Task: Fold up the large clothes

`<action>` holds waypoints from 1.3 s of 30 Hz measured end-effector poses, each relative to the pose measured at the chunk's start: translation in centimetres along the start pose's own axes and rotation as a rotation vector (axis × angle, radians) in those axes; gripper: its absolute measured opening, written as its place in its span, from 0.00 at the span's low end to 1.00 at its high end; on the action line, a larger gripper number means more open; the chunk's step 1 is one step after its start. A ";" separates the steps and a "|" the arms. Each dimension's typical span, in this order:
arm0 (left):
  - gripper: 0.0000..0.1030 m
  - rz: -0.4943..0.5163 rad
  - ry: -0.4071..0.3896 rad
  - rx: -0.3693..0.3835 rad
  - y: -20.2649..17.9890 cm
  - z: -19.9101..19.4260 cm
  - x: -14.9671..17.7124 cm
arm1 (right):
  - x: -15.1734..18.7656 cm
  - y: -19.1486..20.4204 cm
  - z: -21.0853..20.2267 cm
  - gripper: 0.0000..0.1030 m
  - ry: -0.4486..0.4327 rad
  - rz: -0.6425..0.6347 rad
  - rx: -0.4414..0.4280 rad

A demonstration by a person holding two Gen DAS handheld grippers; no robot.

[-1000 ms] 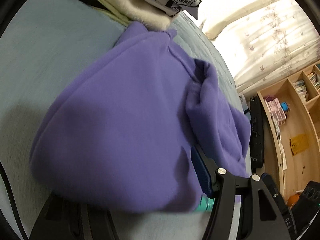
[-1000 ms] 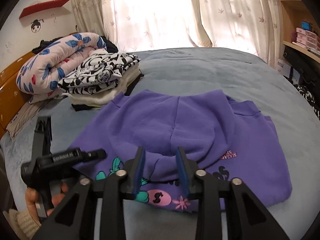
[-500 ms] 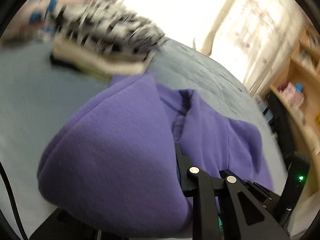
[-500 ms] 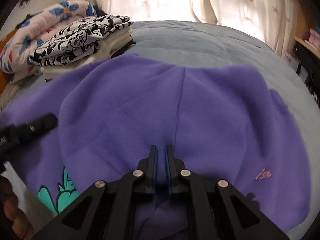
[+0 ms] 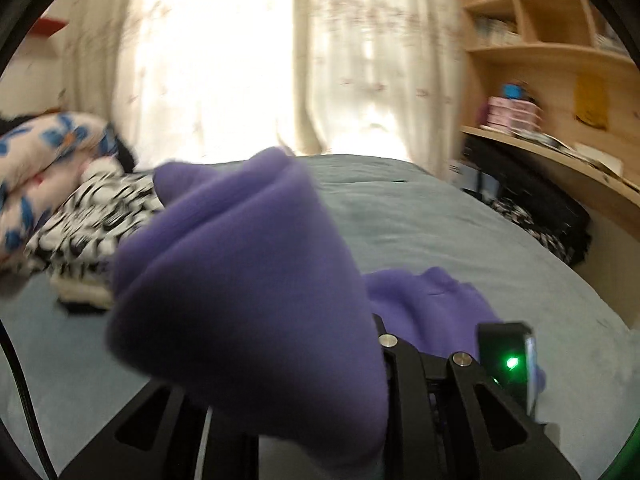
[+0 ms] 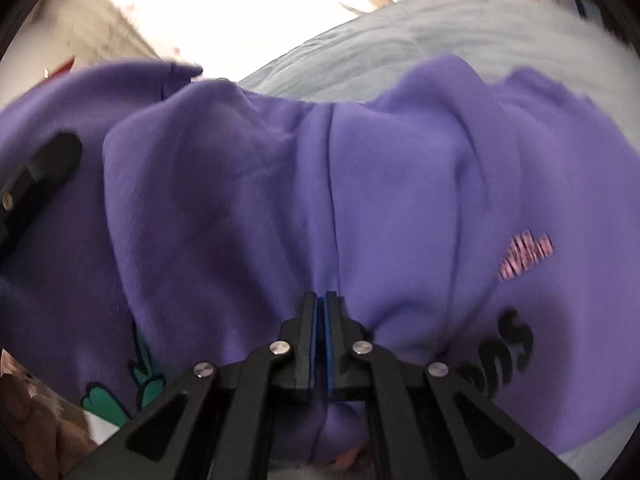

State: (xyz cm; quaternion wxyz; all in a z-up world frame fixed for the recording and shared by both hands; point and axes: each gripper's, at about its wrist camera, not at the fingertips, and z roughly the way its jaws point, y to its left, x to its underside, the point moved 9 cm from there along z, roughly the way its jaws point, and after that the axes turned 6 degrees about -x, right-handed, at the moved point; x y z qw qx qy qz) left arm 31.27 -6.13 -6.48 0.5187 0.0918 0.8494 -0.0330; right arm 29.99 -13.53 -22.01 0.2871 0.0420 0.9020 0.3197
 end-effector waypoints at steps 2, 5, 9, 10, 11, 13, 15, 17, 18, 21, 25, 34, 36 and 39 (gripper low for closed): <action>0.17 0.048 -0.006 0.020 -2.5 -0.1 -0.5 | 0.6 -0.7 -1.4 0.00 0.003 0.052 -0.047; 0.17 0.134 0.003 0.047 -5.9 0.4 -0.7 | 1.8 -1.9 -3.4 0.00 0.020 0.088 -0.045; 0.17 0.237 0.066 0.094 -10.4 2.1 0.4 | 2.5 -4.6 -8.7 0.00 -0.049 0.108 0.048; 0.17 0.261 0.094 0.106 -11.6 2.7 1.1 | 2.4 -5.5 -10.1 0.00 -0.075 0.109 0.092; 0.17 0.284 0.122 0.116 -12.6 3.3 1.8 | 2.2 -6.4 -11.4 0.00 -0.099 0.108 0.135; 0.18 0.328 0.171 0.137 -14.9 4.2 3.6 | 1.7 -8.3 -14.1 0.00 -0.153 0.108 0.232; 0.19 0.370 0.219 0.157 -16.7 5.2 5.4 | 1.3 -9.9 -16.1 0.00 -0.189 0.112 0.311; 0.20 0.411 0.279 0.176 -18.5 6.6 8.3 | 1.1 -10.9 -17.1 0.00 -0.210 0.131 0.337; 0.21 0.420 0.292 0.176 -19.0 7.0 9.2 | 1.2 -11.2 -17.3 0.00 -0.215 0.144 0.336; 0.23 0.427 0.283 0.175 -20.3 7.5 10.6 | 1.6 -11.6 -17.3 0.00 -0.210 0.168 0.312; 0.26 0.391 0.270 0.192 -20.4 7.1 10.6 | 1.6 -11.4 -17.1 0.06 -0.210 0.200 0.257; 0.28 0.246 0.306 0.273 -18.7 6.9 9.6 | -2.4 -10.5 -20.2 0.42 -0.264 0.267 0.038; 0.28 0.222 0.311 0.282 -18.4 7.0 9.7 | -3.4 -9.4 -20.6 0.47 -0.268 0.248 0.009; 0.29 0.192 0.318 0.294 -17.9 7.0 9.7 | -4.5 -8.0 -20.5 0.47 -0.238 0.219 -0.036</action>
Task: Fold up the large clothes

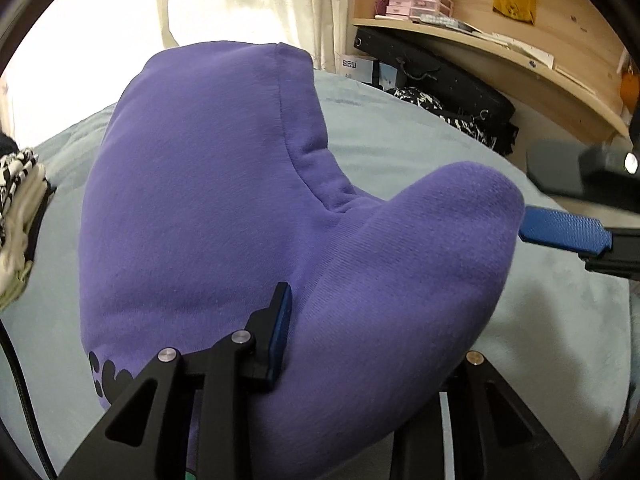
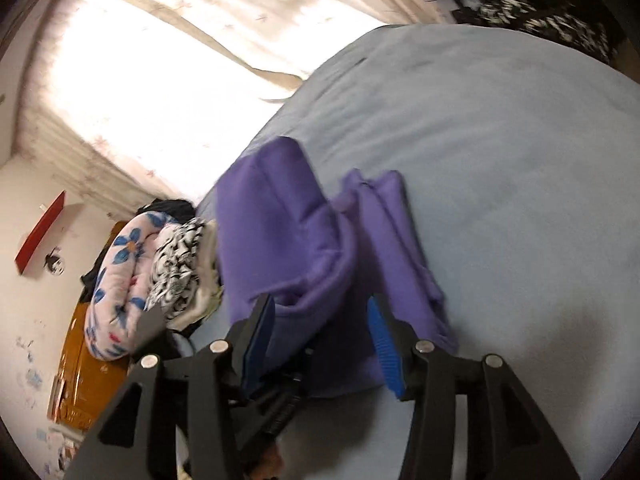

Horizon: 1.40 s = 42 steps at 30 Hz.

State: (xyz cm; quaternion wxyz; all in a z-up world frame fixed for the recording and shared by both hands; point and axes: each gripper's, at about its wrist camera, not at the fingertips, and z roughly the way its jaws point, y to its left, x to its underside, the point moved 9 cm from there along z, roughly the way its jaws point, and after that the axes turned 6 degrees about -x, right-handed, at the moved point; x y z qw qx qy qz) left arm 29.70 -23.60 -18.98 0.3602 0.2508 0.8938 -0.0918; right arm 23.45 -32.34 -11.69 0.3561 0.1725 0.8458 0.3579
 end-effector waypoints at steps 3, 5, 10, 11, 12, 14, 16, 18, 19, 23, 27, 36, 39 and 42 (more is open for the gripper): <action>0.35 -0.027 0.005 0.025 0.3 -0.3 0.0 | -0.3 1.2 1.1 0.47 0.059 0.001 -0.045; 0.47 -0.043 0.009 0.065 0.1 -0.5 0.1 | -0.3 1.9 2.1 0.47 0.100 -0.016 -0.054; 0.69 -0.057 0.006 0.107 -0.9 -0.8 0.2 | 0.4 1.9 4.1 0.47 0.221 -0.028 -0.050; 0.69 -0.066 0.011 0.118 -0.7 -0.8 0.2 | 0.6 1.2 4.4 0.47 0.248 -0.022 -0.037; 0.69 -0.067 0.015 0.124 -0.7 -0.9 0.3 | 0.8 0.5 5.0 0.45 0.278 -0.013 -0.013; 0.69 -0.064 0.037 0.139 -0.4 -1.3 0.8 | 1.2 -0.4 5.9 0.44 0.326 0.002 -0.004; 0.69 -0.071 0.054 0.162 0.0 -2.1 1.1 | 1.5 -0.8 6.4 0.36 0.351 -0.021 0.028; 0.69 -0.109 0.059 0.202 1.0 -3.6 1.3 | 1.8 -0.9 6.7 0.30 0.373 -0.060 0.046; 0.69 -0.132 0.057 0.228 1.5 -4.4 1.1 | 2.0 -1.0 6.7 0.30 0.380 -0.076 0.052; 0.69 -0.242 -0.004 0.232 6.1 -7.3 -0.1 | 2.5 -1.7 7.1 0.22 0.398 -0.155 0.139; 0.69 -0.318 0.018 -0.007 12.4 -6.1 0.0 | 3.2 -2.8 7.0 0.16 0.375 -0.247 0.225; 0.55 -0.293 0.095 -0.037 12.5 -0.9 -2.5 | 2.6 -3.9 1.7 0.12 0.230 -0.279 0.304; 0.56 -0.279 0.127 -0.040 11.6 1.1 -3.2 | 3.5 -6.7 2.9 0.12 0.274 -0.231 0.332; 0.59 -0.269 0.179 -0.094 11.6 3.4 -3.2 | 4.4 -9.6 5.5 0.13 0.309 -0.181 0.331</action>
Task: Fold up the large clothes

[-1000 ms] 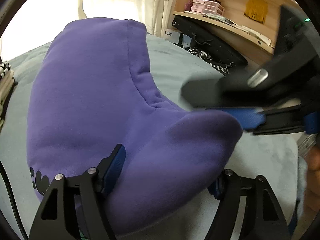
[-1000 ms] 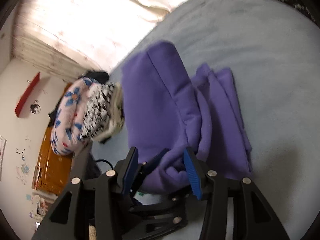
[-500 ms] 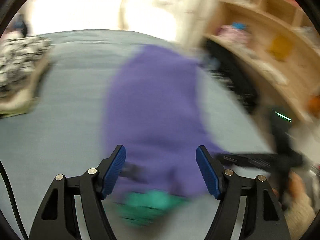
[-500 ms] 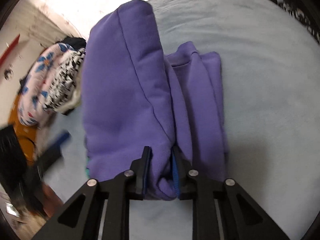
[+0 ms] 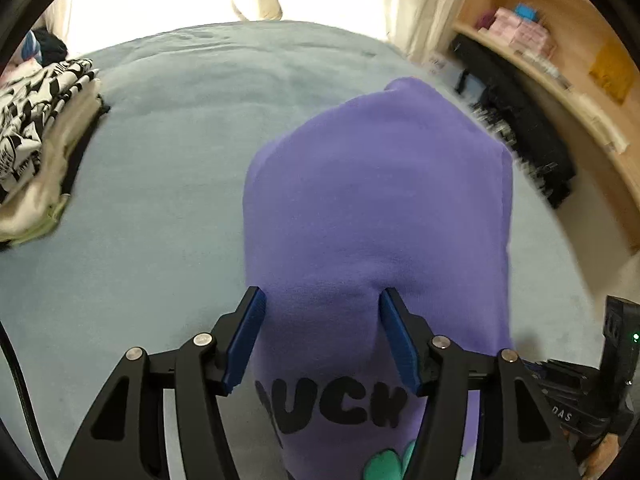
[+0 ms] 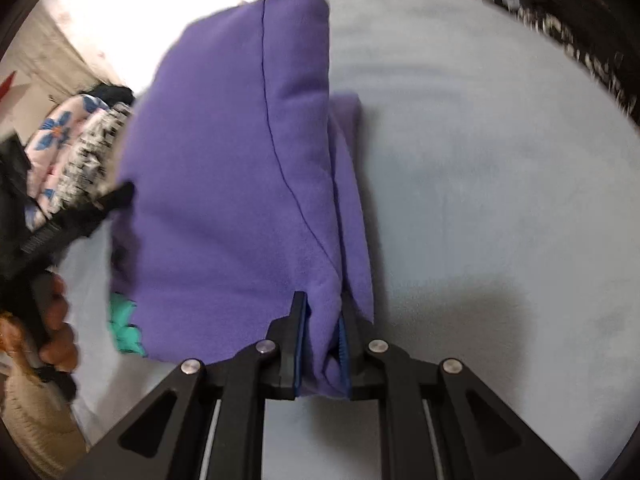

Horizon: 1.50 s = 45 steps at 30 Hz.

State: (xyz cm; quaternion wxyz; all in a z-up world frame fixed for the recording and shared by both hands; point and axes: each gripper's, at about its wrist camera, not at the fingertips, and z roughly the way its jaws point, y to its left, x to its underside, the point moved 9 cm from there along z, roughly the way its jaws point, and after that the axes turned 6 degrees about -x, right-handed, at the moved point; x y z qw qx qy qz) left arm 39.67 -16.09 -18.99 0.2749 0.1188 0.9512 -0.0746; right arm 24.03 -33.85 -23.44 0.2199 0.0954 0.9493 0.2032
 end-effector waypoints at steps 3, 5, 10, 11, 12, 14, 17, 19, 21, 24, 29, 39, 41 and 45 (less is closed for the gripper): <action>0.61 -0.021 0.000 0.013 0.3 0.5 -0.1 | -0.6 0.4 0.0 0.14 -0.002 -0.014 0.022; 0.61 -0.039 0.006 0.046 0.6 0.0 0.1 | -0.7 1.0 -0.5 0.14 0.006 -0.059 0.043; 0.61 -0.045 0.009 0.098 1.0 -1.3 0.1 | -1.5 2.5 -2.8 0.19 0.024 -0.088 0.027; 0.61 -0.047 0.012 0.118 1.1 -1.6 -0.2 | -1.9 2.9 -3.3 0.19 0.015 -0.086 0.015; 0.61 -0.048 0.014 0.132 1.1 -1.7 -0.5 | -2.5 3.3 -4.0 0.24 -0.002 -0.089 0.004; 0.61 -0.052 0.006 0.191 1.0 -2.6 -1.3 | -4.0 3.4 -5.7 0.39 -0.053 -0.103 -0.025; 0.61 -0.085 -0.021 0.268 1.3 -3.7 -3.0 | -6.3 4.2 -6.8 0.60 -0.120 -0.107 -0.045; 0.61 -0.114 -0.036 0.273 1.9 -3.9 -3.8 | -8.2 4.6 -6.8 0.61 -0.150 -0.102 -0.066; 0.61 -0.138 -0.036 0.243 2.9 -3.4 -4.7 | -10.0 4.7 -6.3 0.61 -0.164 -0.091 -0.081; 0.61 -0.174 -0.001 0.245 3.9 -1.9 -5.6 | -13.1 4.6 -4.4 0.61 -0.179 -0.067 -0.088; 0.61 -0.197 0.038 0.276 3.9 -0.2 -6.5 | -16.9 3.4 -0.3 0.61 -0.178 -0.016 -0.092; 0.61 -0.205 0.050 0.295 3.1 1.4 -7.5 | -16.4 4.6 2.6 0.52 -0.120 0.088 -0.383; 0.61 -0.195 0.051 0.260 3.0 1.7 -7.7 | -16.1 5.0 2.5 0.20 -0.117 0.027 -0.312; 0.61 -0.162 0.100 0.180 2.2 2.5 -8.0 | -16.0 5.1 0.9 0.13 -0.123 -0.041 -0.110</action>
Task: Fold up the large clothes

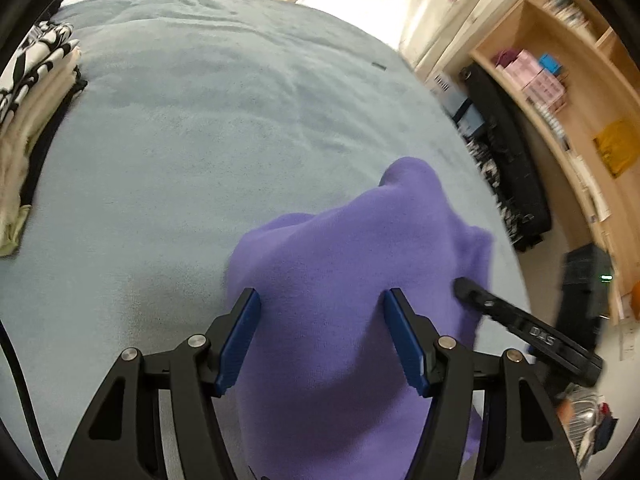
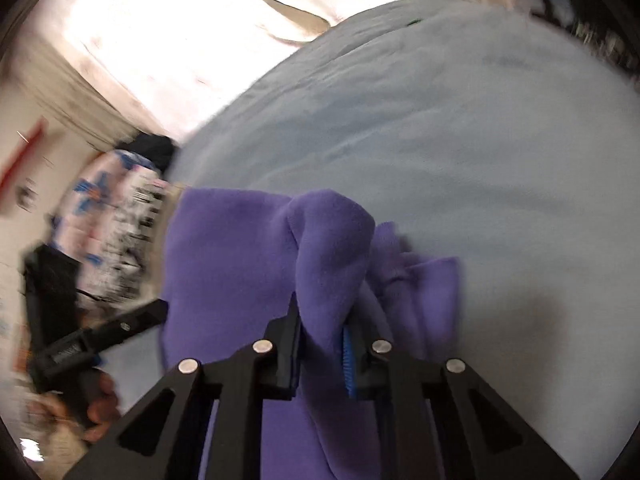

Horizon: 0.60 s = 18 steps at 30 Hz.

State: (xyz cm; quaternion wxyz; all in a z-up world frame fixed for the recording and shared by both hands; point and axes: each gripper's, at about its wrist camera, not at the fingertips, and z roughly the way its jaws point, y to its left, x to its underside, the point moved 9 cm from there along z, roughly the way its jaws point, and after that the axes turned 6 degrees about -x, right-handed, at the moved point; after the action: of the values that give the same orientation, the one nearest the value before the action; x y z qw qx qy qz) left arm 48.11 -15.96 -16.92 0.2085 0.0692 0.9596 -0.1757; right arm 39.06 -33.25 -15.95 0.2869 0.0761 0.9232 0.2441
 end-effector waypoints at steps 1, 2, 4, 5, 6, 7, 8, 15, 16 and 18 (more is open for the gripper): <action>0.61 0.034 0.009 -0.013 -0.6 0.1 -0.2 | -0.3 0.0 -0.6 0.13 -0.008 -0.013 0.056; 0.61 0.051 0.007 -0.046 -1.3 0.3 -0.4 | -0.5 -0.2 -0.9 0.13 -0.012 -0.016 0.104; 0.64 0.064 0.021 -0.100 -2.0 1.1 -0.6 | -0.5 -1.7 0.6 0.13 0.042 0.008 0.177; 0.65 0.075 0.035 -0.138 -2.5 1.9 -0.7 | 0.2 -2.9 2.3 0.13 0.106 0.040 0.202; 0.69 0.091 0.044 -0.168 -2.7 2.4 -0.7 | 0.7 -3.9 3.6 0.13 0.145 0.065 0.213; 0.74 0.116 0.051 -0.213 -2.9 3.3 -0.7 | 1.3 -4.8 4.8 0.13 0.174 0.094 0.217; 0.77 0.137 0.040 -0.264 -3.1 4.1 -0.8 | 1.6 -5.7 5.5 0.13 0.177 0.123 0.214; 0.88 0.036 0.083 -0.180 -1.5 4.8 -1.0 | 0.6 -5.7 3.7 0.32 0.169 0.109 0.241; 0.88 0.047 0.072 -0.162 -1.4 4.4 -0.9 | 0.2 -5.5 2.6 0.39 0.147 0.088 0.272; 0.88 0.054 0.061 -0.153 -1.0 4.1 -0.9 | -1.1 -4.2 0.6 0.39 0.081 0.049 0.310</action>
State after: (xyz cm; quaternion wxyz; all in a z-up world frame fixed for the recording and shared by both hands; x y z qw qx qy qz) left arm 50.23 -18.48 -19.76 0.1887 0.0840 0.9739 -0.0940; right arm 40.31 -36.99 -17.94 0.2283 0.1319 0.9585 0.1083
